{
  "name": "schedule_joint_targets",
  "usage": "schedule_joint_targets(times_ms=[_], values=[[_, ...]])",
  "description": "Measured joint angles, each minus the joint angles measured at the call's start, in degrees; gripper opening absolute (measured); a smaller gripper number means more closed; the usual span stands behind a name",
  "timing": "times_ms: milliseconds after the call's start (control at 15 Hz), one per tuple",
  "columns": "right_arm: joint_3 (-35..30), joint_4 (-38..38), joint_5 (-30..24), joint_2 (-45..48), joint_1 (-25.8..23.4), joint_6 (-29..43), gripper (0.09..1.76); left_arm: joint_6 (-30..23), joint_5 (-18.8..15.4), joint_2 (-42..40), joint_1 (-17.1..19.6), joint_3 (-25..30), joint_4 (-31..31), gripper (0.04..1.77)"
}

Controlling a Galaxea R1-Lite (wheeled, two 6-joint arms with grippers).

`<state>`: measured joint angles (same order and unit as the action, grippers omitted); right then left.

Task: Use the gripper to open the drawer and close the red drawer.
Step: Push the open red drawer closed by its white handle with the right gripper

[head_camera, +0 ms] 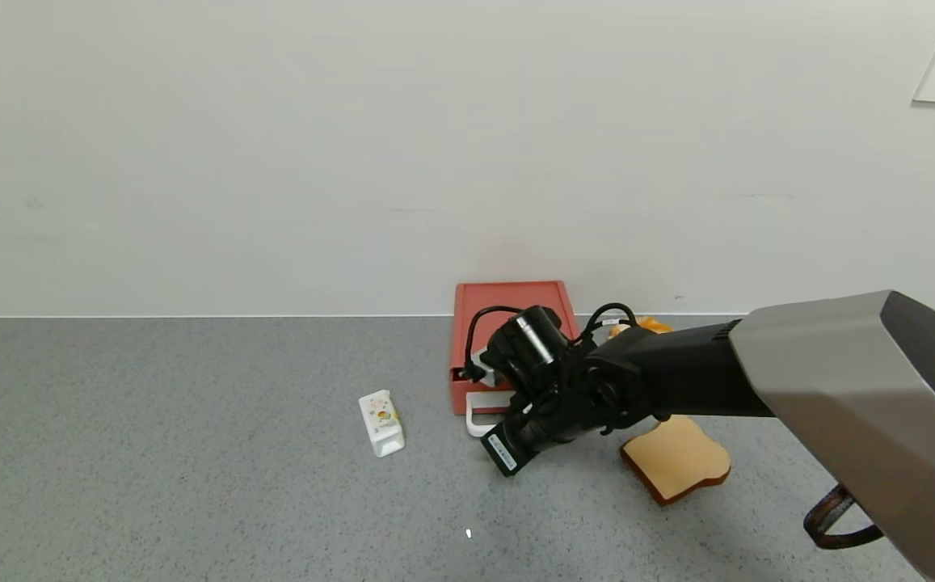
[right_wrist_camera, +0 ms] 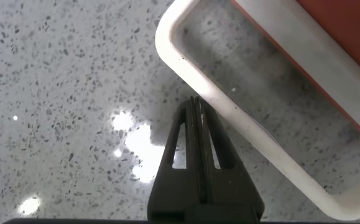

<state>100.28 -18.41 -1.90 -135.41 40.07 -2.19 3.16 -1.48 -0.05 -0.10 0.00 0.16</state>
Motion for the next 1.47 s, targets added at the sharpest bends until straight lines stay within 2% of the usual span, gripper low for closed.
schedule_joint_targets(times_ms=[1133, 1467], values=[[4.0, -0.2, 0.0, -2.6, -2.3, -0.3, 0.11, 0.0, -0.1, 0.0, 0.0, 0.0, 0.0, 1.72], [2.3, -5.7, -0.5, 0.9, -2.2, -3.8, 0.11, 0.0, -0.1, 0.0, 0.0, 0.0, 0.0, 1.72]])
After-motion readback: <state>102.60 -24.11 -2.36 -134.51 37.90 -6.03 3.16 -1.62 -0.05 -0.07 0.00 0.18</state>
